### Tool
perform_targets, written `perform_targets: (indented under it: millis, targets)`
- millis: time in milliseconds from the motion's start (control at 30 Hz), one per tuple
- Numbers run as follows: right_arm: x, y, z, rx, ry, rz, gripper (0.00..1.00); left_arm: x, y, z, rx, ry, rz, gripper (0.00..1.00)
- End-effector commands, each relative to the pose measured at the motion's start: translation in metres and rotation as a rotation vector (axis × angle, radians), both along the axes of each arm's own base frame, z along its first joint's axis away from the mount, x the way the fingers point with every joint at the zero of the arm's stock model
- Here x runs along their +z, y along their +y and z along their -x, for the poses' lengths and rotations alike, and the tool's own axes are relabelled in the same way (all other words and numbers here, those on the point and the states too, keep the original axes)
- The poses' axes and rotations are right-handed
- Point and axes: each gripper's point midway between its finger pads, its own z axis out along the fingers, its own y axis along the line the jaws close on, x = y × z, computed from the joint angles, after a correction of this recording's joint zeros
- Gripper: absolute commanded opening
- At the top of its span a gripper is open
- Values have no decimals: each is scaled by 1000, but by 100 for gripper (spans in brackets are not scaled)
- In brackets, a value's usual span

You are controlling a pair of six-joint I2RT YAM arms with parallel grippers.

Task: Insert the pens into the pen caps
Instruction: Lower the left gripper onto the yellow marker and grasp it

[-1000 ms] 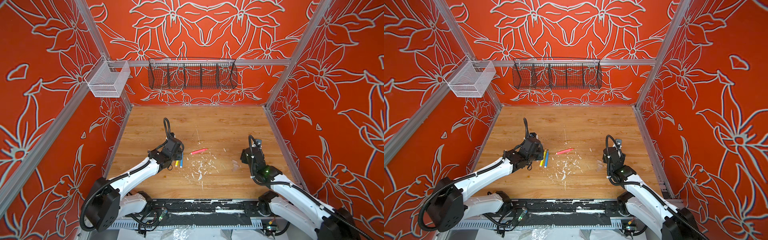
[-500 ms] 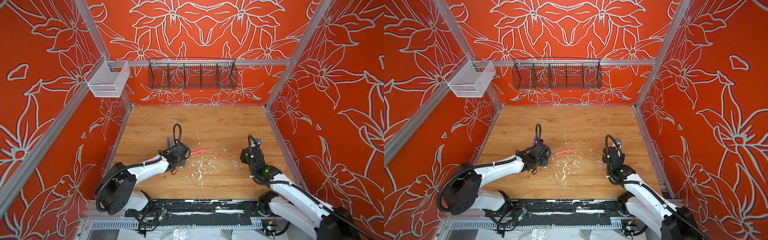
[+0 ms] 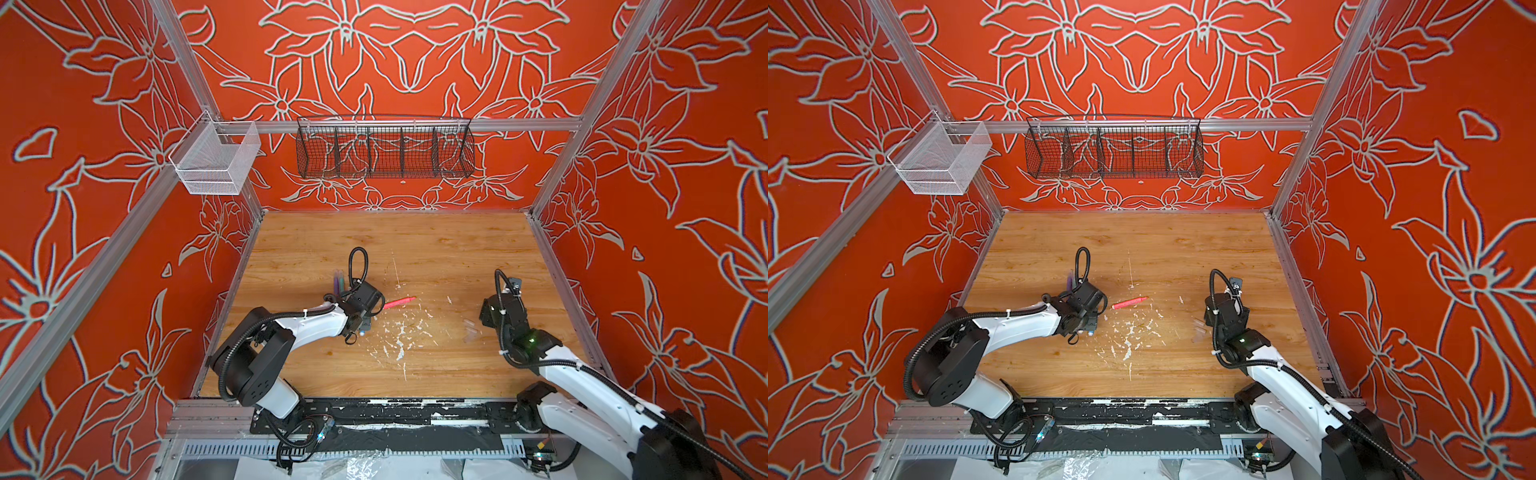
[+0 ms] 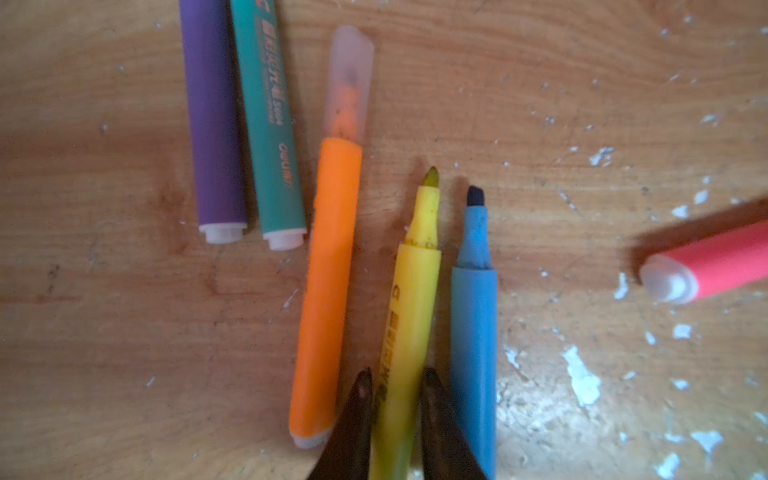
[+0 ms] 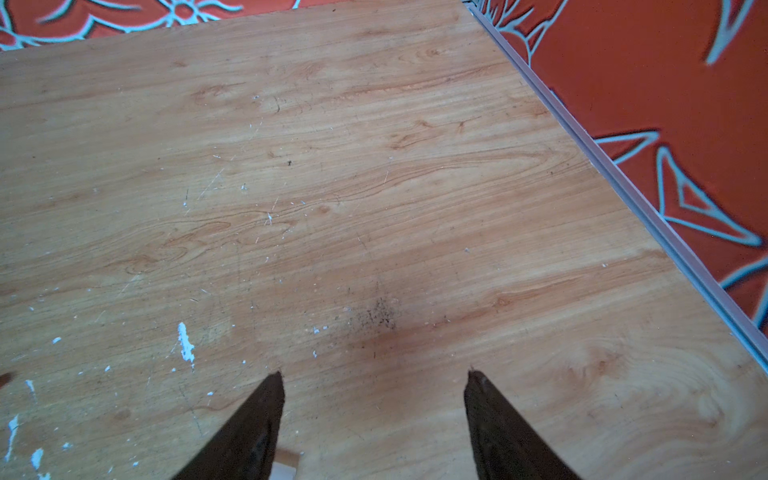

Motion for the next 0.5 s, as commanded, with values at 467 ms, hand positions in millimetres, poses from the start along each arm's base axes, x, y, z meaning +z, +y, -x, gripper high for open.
perform_targets:
  millis: [467]
  targets:
    - [12,2,-6,-9,-23,-22,71,54,-10,-18,-21,-110,58,0]
